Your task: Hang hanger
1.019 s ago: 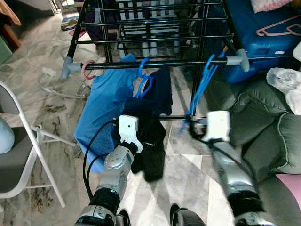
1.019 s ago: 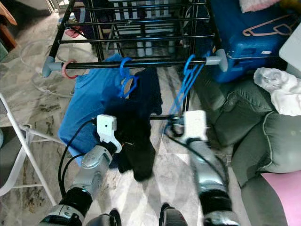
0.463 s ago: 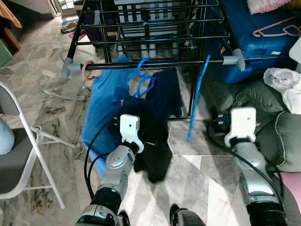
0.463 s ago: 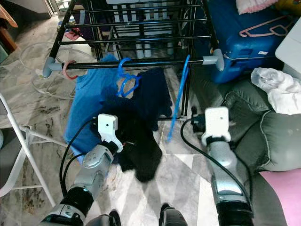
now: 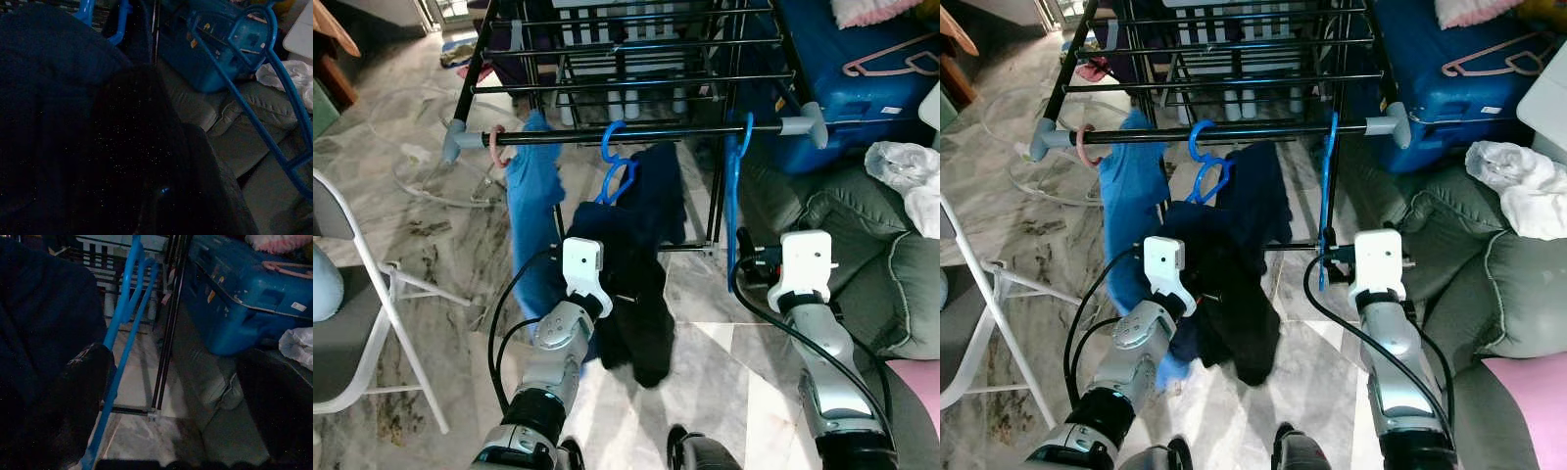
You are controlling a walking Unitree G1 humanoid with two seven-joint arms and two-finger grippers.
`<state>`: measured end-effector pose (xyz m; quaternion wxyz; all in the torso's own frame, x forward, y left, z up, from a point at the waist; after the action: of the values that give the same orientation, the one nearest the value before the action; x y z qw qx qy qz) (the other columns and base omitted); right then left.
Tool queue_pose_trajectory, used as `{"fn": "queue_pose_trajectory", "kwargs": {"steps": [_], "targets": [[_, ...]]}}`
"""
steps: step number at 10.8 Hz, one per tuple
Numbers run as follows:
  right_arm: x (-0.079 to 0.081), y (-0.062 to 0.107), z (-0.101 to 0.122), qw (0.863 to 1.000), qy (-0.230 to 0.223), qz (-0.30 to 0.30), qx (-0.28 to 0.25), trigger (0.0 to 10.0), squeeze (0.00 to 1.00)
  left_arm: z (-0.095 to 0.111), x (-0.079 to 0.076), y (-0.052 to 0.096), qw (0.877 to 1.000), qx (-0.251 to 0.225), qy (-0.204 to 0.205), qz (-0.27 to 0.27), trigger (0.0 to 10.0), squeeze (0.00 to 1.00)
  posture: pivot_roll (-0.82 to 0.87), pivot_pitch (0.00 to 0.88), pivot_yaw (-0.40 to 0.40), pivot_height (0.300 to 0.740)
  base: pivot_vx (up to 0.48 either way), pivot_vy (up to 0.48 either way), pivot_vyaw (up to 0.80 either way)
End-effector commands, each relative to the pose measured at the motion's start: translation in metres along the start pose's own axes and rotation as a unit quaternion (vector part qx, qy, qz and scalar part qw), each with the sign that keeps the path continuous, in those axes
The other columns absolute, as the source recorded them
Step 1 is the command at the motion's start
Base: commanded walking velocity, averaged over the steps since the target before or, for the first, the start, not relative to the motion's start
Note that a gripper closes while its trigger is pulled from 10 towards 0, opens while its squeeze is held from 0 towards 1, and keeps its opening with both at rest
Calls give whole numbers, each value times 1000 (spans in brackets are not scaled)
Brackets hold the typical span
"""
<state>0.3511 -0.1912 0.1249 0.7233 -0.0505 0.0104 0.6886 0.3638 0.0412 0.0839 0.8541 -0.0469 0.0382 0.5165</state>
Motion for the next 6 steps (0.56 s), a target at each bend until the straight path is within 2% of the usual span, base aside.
{"fn": "queue_pose_trajectory", "kwargs": {"steps": [1,4,6], "targets": [[0,1,1,1000,-1,-7,-1,10000,0,0,3,1,1000,0,-2,7,10000,0,-252,147,71,740,0,480,0],[-7,-1,10,999,11,-25,-19,10000,0,1,2,0,1000,0,-5,5,10000,0,-254,151,66,740,0,480,0],[-10,0,9,999,13,-33,-17,10000,0,0,1,1,1000,1,-5,4,10000,0,-254,151,65,740,0,0,0]]}}
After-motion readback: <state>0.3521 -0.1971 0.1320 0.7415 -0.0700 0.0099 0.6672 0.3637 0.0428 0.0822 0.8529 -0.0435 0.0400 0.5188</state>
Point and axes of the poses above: a point about 5 cm out from each wrist's last joint towards the gripper, its own y axis pointing back from the gripper into the wrist, its own z axis along the axis of the wrist's last joint, x = y × z, the point moved 5 cm from there along -y, pointing out of the wrist towards the gripper, and after that the axes turned 7 degrees about -y, right-handed, at the moved point
